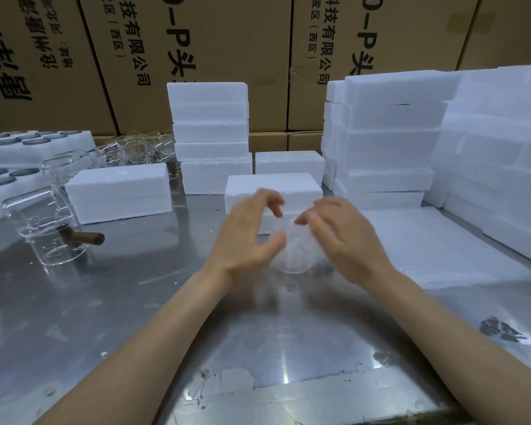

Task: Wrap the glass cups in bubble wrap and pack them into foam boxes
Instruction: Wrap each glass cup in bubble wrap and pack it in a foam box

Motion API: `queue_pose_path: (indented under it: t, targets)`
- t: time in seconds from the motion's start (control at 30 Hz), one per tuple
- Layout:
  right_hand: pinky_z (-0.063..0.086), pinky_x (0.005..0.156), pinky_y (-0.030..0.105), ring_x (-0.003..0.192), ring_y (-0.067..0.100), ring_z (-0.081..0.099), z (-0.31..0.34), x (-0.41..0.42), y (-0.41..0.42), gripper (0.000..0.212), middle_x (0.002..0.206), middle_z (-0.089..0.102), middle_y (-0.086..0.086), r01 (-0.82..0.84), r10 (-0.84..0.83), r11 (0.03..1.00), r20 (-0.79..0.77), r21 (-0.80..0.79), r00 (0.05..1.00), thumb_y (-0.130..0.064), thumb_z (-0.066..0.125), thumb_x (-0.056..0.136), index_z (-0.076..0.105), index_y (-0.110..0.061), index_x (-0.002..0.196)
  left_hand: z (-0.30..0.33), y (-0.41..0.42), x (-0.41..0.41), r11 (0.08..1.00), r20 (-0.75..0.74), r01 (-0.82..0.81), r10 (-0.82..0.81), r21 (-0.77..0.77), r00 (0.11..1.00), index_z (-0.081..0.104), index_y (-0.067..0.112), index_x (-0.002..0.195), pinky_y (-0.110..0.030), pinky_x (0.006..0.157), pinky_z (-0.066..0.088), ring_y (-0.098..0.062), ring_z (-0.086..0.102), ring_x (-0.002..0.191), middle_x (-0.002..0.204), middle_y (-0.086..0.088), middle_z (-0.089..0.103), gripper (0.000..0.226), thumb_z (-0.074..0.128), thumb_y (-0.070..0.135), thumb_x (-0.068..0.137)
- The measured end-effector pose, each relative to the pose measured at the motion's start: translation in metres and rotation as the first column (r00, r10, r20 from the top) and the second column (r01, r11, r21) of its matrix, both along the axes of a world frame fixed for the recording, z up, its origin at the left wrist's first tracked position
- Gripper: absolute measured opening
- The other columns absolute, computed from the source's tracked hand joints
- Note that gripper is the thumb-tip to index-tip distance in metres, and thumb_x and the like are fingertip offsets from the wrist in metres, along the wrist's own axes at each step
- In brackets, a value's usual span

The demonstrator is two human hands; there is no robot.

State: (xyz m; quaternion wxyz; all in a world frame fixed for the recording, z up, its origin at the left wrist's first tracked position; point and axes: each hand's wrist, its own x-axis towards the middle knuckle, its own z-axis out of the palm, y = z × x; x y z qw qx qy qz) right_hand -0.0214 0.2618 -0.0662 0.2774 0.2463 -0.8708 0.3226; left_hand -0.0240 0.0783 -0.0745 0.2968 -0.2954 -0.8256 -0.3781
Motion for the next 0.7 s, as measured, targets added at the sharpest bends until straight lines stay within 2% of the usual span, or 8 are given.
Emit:
queue_pose_path:
  t: [0.07,0.17,0.23,0.3,0.37,0.5,0.63,0.7]
  targets:
    - [0.037,0.083,0.014,0.097,0.0,0.052,0.005,-0.008,0.009,0.039,0.091,0.063,-0.023,0.036,-0.04,0.947,-0.008,-0.32,0.999,-0.042,0.031,0.086,0.067,-0.028,0.086,0.005,-0.007,-0.006,0.947,0.008,-0.059,0.059,0.315,0.998,0.05,0.018,0.106,-0.022,0.089,0.041,-0.014,0.054,0.101,0.099,0.007,0.056,0.033,0.046,0.029,0.075]
    - [0.041,0.072,0.011,0.103,0.009,0.057,0.006,-0.029,0.022,0.035,0.103,0.065,-0.016,0.163,-0.066,0.863,0.212,-0.479,0.975,-0.041,0.033,0.091,0.066,-0.031,0.097,0.001,-0.018,-0.021,0.808,0.233,-0.302,0.209,0.506,0.95,0.05,0.017,0.123,-0.011,0.093,0.033,-0.01,0.046,0.116,0.122,0.006,0.051,0.042,0.045,0.028,0.082]
    - [0.04,0.066,0.014,0.108,0.013,0.054,0.001,-0.045,0.025,0.038,0.12,0.06,-0.007,0.221,0.027,0.836,0.441,-0.502,0.897,-0.045,0.034,0.097,0.063,-0.027,0.114,-0.009,-0.029,-0.033,0.768,0.463,-0.421,0.184,0.483,0.867,0.039,0.02,0.142,-0.024,0.109,0.026,-0.01,0.035,0.133,0.146,0.006,0.039,0.052,0.046,0.037,0.093]
    - [0.037,0.078,0.025,0.11,0.012,0.054,-0.003,-0.054,0.023,0.044,0.129,0.056,-0.006,0.215,0.141,0.825,0.56,-0.522,0.816,-0.048,0.032,0.098,0.056,-0.025,0.126,-0.016,-0.036,-0.042,0.78,0.605,-0.444,0.107,0.441,0.789,0.032,0.024,0.149,-0.037,0.118,0.019,-0.013,0.028,0.141,0.154,0.008,0.031,0.055,0.042,0.043,0.098]
    - [0.036,0.081,0.027,0.098,0.002,0.058,-0.007,-0.055,0.018,0.036,0.118,0.06,-0.013,0.15,0.238,0.821,0.569,-0.551,0.787,-0.051,0.033,0.097,0.059,-0.034,0.115,-0.018,-0.034,-0.044,0.784,0.64,-0.395,-0.005,0.479,0.768,0.038,0.025,0.146,-0.041,0.118,0.02,-0.016,0.034,0.14,0.151,0.008,0.038,0.052,0.042,0.045,0.098]
    - [0.043,0.072,0.022,0.079,-0.004,0.065,-0.003,-0.054,0.017,0.033,0.085,0.069,-0.023,0.152,0.239,0.815,0.563,-0.559,0.791,-0.054,0.034,0.097,0.062,-0.039,0.09,-0.013,-0.029,-0.04,0.82,0.574,-0.36,0.047,0.445,0.817,0.058,0.03,0.122,-0.032,0.097,0.039,-0.02,0.053,0.117,0.11,0.014,0.058,0.027,0.052,0.037,0.096]
    - [0.046,0.091,0.041,0.092,0.015,0.057,-0.006,-0.056,0.029,0.028,0.1,0.058,-0.002,0.255,0.081,0.844,0.583,-0.471,0.808,-0.055,0.043,0.093,0.05,-0.028,0.092,-0.008,-0.034,-0.034,0.925,0.547,-0.338,0.195,0.172,0.814,0.024,0.036,0.149,-0.019,0.063,0.045,-0.008,0.055,0.088,0.108,0.007,0.046,0.085,0.073,0.041,0.081]
    - [0.047,0.091,0.042,0.088,0.013,0.054,-0.009,-0.055,0.032,0.028,0.095,0.054,-0.005,0.292,0.021,0.847,0.577,-0.444,0.816,-0.054,0.048,0.09,0.047,-0.027,0.089,-0.009,-0.032,-0.03,0.963,0.472,-0.267,0.216,0.043,0.855,0.024,0.043,0.147,-0.017,0.064,0.044,-0.007,0.054,0.087,0.109,0.009,0.042,0.093,0.08,0.036,0.073]
